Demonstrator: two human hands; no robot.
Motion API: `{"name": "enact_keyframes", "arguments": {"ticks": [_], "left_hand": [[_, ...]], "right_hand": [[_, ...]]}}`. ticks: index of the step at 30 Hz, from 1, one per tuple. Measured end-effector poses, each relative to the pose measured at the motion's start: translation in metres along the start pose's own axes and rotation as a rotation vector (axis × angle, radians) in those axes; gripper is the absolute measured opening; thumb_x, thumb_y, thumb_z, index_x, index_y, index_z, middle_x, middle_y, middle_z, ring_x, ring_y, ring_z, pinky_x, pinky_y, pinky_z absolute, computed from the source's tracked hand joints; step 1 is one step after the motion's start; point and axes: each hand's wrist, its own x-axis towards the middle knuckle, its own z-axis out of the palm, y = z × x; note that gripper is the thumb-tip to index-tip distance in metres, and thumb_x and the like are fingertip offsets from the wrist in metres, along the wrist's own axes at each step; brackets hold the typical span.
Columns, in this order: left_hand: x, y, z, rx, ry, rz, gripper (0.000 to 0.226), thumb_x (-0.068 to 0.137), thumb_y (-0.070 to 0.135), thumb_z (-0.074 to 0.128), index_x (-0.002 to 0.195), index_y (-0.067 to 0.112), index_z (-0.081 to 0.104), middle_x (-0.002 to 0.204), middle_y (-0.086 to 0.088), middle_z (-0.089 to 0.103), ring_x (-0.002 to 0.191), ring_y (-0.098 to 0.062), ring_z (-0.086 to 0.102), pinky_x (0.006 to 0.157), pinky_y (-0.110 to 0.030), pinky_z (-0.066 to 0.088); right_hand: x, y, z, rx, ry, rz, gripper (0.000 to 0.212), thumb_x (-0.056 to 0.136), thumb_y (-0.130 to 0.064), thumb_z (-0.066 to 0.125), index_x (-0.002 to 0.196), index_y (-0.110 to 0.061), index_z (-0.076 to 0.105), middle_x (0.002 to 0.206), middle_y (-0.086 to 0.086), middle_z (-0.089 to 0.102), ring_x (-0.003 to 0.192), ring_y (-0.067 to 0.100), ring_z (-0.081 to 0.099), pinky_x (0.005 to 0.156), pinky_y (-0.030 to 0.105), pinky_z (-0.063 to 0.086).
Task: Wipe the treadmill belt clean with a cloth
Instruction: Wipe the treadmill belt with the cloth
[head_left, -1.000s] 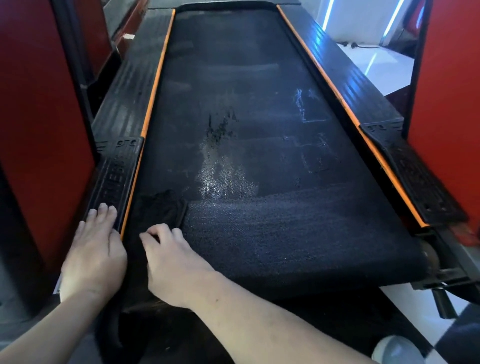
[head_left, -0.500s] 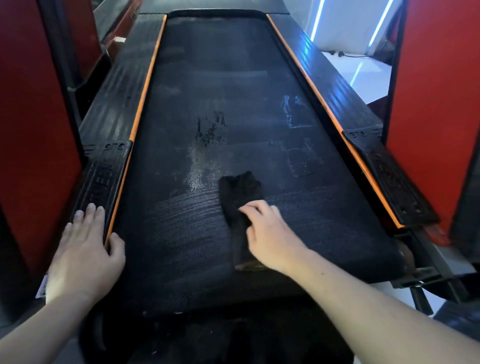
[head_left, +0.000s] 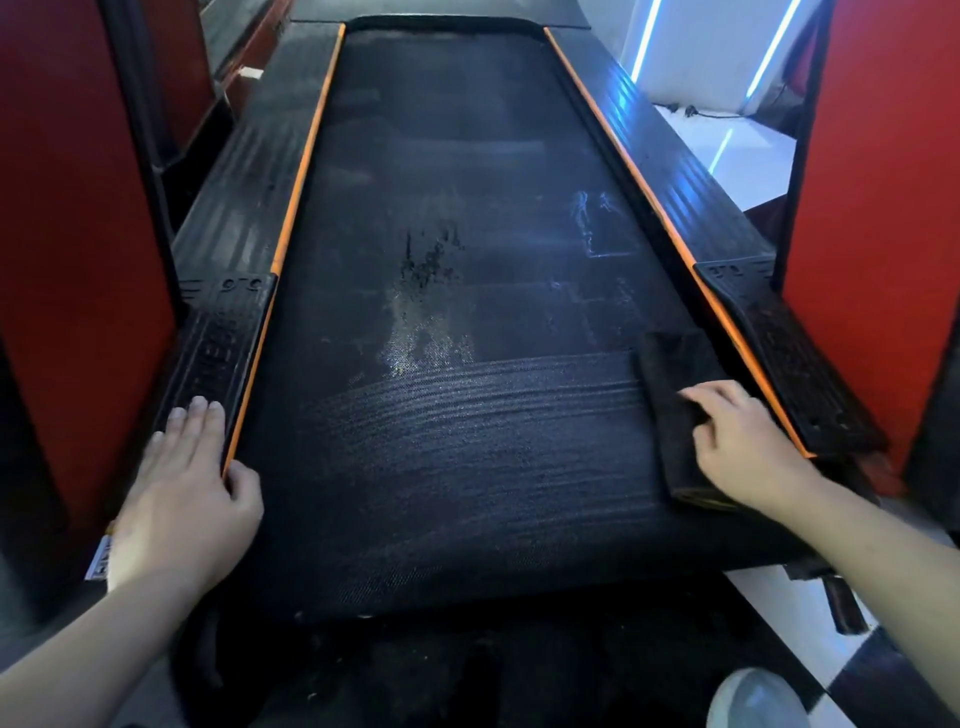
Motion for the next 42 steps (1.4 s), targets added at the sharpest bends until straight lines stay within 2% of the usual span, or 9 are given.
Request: {"name": "enact_keyframes", "arguments": {"ticks": [5,8,11,17,26,29,32,36,42], "left_hand": [[-0.001,0.002,-0.003,-0.014,-0.005,-0.004,0.073,0.086,0.031,0.031,0.153,0.002,0.026,0.163,-0.009,0.019,0.151,-0.019,0.011,0.123,-0.034,0.004],[-0.001,0.002,-0.003,-0.021,-0.008,-0.011,0.067,0.09,0.023,0.04,0.153,0.002,0.026,0.163,-0.009,0.019,0.151,-0.02,0.012,0.124,-0.036,0.006],[-0.001,0.002,-0.005,-0.006,-0.009,-0.009,0.071,0.087,0.028,0.034,0.153,0.002,0.026,0.163,-0.01,0.019,0.151,-0.02,0.012,0.124,-0.034,0.004],[-0.002,0.006,-0.006,-0.006,-0.001,-0.011,0.076,0.083,0.032,0.028,0.153,0.001,0.025,0.163,-0.009,0.018,0.151,-0.019,0.011,0.123,-0.03,0.0],[-0.002,0.007,-0.009,-0.049,0.007,-0.007,0.074,0.085,0.033,0.026,0.153,0.003,0.026,0.163,-0.007,0.019,0.151,-0.017,0.011,0.123,-0.032,0.003],[-0.002,0.007,-0.01,-0.087,-0.01,-0.015,0.064,0.094,0.028,0.028,0.154,0.004,0.023,0.163,-0.005,0.016,0.151,-0.015,0.008,0.123,-0.032,0.002],[0.0,0.003,-0.008,-0.099,-0.028,-0.02,0.055,0.101,0.015,0.034,0.154,0.003,0.023,0.163,-0.005,0.016,0.152,-0.015,0.008,0.124,-0.035,0.004],[0.001,0.001,-0.007,-0.156,-0.019,-0.039,0.053,0.101,0.01,0.034,0.153,0.005,0.028,0.162,-0.004,0.02,0.151,-0.015,0.011,0.124,-0.033,0.005],[0.0,0.0,-0.007,-0.226,0.002,-0.039,0.054,0.1,0.005,0.031,0.154,0.006,0.027,0.162,-0.002,0.022,0.151,-0.011,0.012,0.122,-0.026,0.002]], "right_hand": [[0.003,0.006,-0.011,-0.013,-0.014,0.11,0.042,0.097,-0.007,0.046,0.138,-0.016,0.053,0.138,0.0,0.044,0.111,0.028,0.051,0.09,0.041,0.048],[0.002,-0.007,-0.005,0.049,0.022,0.193,0.037,0.102,-0.024,0.041,0.136,-0.016,0.054,0.14,0.004,0.044,0.12,0.033,0.046,0.104,0.045,0.041],[0.002,-0.022,0.002,0.043,0.001,0.275,0.051,0.098,-0.044,0.049,0.141,-0.016,0.047,0.144,0.009,0.038,0.127,0.041,0.038,0.109,0.048,0.034],[0.006,-0.051,0.009,0.063,0.058,0.267,0.051,0.095,-0.03,0.055,0.141,-0.01,0.047,0.142,0.01,0.038,0.124,0.037,0.041,0.104,0.046,0.039],[0.005,-0.165,0.051,0.182,0.02,0.011,0.05,0.098,-0.032,0.048,0.143,-0.01,0.046,0.139,0.005,0.038,0.122,0.025,0.039,0.106,0.038,0.039],[0.004,-0.208,0.065,0.222,-0.046,-0.116,0.05,0.1,-0.033,0.047,0.144,-0.009,0.044,0.139,0.006,0.036,0.121,0.024,0.04,0.106,0.037,0.04],[0.004,-0.249,0.077,0.23,-0.117,-0.228,0.047,0.101,-0.033,0.047,0.14,-0.006,0.046,0.138,0.008,0.036,0.118,0.026,0.042,0.103,0.039,0.044],[-0.001,-0.295,0.094,0.261,-0.176,-0.33,0.043,0.1,-0.031,0.046,0.133,-0.004,0.049,0.134,0.009,0.036,0.114,0.03,0.041,0.098,0.047,0.047],[-0.003,-0.341,0.11,0.35,-0.283,-0.405,0.04,0.103,-0.033,0.043,0.132,-0.006,0.051,0.135,0.005,0.034,0.118,0.03,0.038,0.096,0.045,0.046]]}}
